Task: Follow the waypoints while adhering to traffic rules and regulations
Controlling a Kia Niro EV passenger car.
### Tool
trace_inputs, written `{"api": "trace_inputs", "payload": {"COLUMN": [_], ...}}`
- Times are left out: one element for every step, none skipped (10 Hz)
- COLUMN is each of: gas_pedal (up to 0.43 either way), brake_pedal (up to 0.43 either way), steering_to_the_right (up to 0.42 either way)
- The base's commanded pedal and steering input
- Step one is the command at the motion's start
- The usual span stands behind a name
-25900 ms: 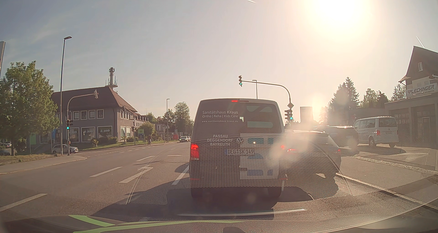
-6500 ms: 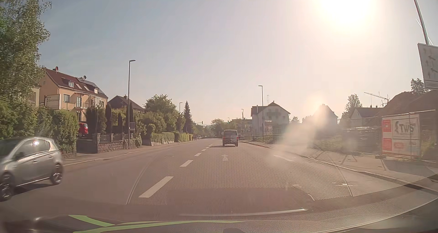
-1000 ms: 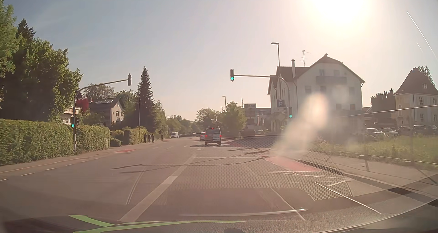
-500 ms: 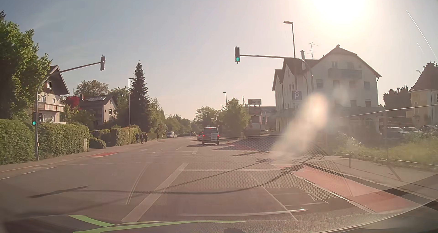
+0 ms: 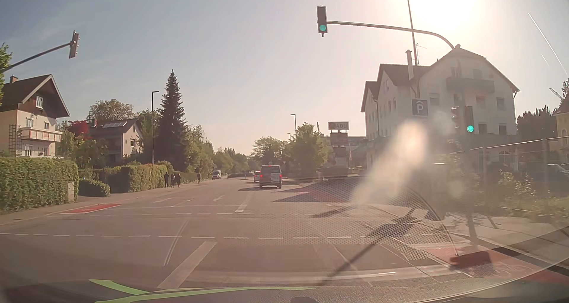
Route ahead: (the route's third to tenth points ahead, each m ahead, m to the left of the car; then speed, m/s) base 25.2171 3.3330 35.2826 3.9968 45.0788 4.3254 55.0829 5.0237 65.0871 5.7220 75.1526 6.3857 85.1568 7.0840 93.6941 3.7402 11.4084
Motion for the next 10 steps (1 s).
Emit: {"api": "trace_inputs", "payload": {"gas_pedal": [0.039, 0.039, 0.039, 0.02, 0.0, 0.0, 0.0, 0.0, 0.0, 0.0], "brake_pedal": [0.0, 0.0, 0.0, 0.0, 0.0, 0.0, 0.0, 0.0, 0.0, 0.0], "steering_to_the_right": [-0.006, -0.009, -0.011, -0.013, -0.013, -0.013, -0.013, -0.013, -0.013, -0.013]}}
